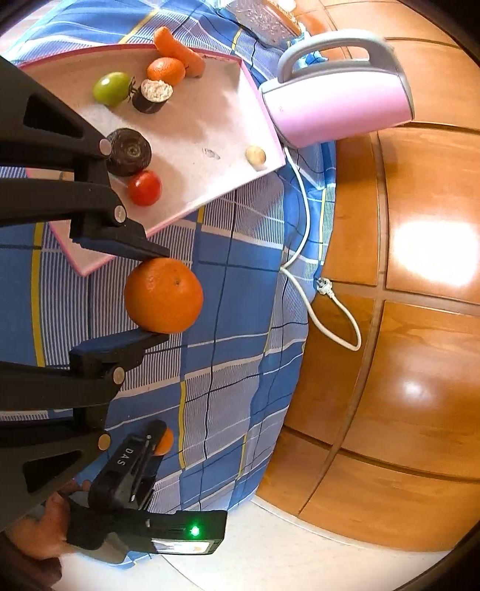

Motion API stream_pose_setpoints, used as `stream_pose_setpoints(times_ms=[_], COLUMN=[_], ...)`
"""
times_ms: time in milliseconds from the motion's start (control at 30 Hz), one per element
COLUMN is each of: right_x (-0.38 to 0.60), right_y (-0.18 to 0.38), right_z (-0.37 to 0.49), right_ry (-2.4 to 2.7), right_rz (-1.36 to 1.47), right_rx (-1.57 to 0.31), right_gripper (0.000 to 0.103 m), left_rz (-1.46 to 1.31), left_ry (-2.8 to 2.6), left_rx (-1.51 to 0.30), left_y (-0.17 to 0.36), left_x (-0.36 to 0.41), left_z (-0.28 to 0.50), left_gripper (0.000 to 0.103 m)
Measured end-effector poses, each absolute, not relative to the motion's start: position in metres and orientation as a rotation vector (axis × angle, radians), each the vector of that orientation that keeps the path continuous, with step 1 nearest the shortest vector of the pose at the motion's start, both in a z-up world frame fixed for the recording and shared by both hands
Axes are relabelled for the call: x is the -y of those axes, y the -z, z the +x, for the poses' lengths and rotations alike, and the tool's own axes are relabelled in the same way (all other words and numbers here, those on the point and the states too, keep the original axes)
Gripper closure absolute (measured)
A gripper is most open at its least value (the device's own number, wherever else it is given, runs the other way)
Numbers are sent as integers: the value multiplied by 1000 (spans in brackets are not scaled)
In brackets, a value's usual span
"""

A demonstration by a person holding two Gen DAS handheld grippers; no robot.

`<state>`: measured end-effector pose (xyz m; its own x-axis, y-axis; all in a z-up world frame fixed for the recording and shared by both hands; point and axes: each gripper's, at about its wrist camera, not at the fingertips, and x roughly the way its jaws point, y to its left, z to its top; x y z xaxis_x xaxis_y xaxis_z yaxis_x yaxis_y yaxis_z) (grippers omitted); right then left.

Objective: Organize fruits
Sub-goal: 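Lower both mandarins into the tray and open both tools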

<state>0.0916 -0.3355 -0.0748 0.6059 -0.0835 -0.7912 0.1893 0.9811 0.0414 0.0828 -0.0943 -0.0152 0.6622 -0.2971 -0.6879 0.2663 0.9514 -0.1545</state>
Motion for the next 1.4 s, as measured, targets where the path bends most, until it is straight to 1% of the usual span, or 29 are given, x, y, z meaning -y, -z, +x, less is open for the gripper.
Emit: stream_pose_setpoints(times_ms=[400,867,1400], right_x=[316,280,230], right_y=[74,72,45], right_z=[79,69,65], right_ry=[109,20,-181], right_rz=[138,125,116], right_rx=[-928,-949,-902], right_gripper=[68,69,69], left_rz=[-69,-122,-261], left_ry=[278,210,-5], left_rx=[-766,-783,-761], left_y=[9,14,13], left_x=[68,23,-89], left_z=[72,64,51], left_gripper=[66,66,66])
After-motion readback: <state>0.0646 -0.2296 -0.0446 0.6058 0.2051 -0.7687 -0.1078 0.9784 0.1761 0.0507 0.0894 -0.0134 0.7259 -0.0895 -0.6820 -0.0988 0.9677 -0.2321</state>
